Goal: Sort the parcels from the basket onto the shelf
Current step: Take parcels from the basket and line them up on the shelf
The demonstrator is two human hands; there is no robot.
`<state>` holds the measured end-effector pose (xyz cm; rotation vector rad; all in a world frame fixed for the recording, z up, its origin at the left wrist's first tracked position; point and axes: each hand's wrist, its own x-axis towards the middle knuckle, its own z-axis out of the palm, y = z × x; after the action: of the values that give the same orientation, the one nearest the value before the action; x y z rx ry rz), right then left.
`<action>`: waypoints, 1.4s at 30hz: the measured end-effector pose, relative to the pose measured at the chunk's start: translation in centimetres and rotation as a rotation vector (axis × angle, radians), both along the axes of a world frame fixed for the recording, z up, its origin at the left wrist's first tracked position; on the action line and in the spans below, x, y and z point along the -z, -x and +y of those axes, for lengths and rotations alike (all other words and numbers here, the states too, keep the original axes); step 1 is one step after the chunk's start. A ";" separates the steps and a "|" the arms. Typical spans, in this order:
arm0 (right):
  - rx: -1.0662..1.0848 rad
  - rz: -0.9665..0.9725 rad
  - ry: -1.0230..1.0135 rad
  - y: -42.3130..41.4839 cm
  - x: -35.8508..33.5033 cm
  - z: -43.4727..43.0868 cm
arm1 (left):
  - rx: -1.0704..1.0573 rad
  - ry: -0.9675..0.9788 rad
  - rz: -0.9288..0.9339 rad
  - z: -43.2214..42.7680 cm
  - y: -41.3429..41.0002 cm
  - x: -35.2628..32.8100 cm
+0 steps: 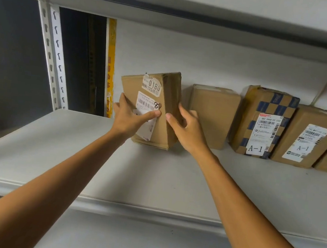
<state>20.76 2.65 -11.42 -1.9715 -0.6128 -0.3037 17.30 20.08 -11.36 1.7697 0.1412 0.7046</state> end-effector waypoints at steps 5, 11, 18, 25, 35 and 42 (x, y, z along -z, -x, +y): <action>-0.064 0.078 -0.066 -0.8 1.8 0.7 | -0.104 -0.173 -0.011 0.0 -1.4 0.8; 0.131 0.052 -0.103 -2.3 2.9 1.9 | -0.089 -0.221 0.043 0.9 -3.4 0.9; 0.309 0.011 -0.129 -4.3 2.8 3.6 | -0.192 -0.129 0.054 0.8 -5.8 1.5; 0.390 0.040 -0.177 -6.2 3.3 4.5 | -0.162 -0.083 0.052 0.8 -7.0 1.9; 0.231 0.222 -0.154 -4.1 3.9 3.4 | -0.072 -0.021 0.150 -0.3 -4.7 2.2; 0.334 0.112 -0.182 -1.9 2.3 -1.5 | -0.210 -0.214 -0.026 -4.2 -2.8 2.4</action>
<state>22.63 1.15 -13.70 -1.8947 -0.1743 -0.4339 20.10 15.91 -13.79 1.9675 0.2443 0.9222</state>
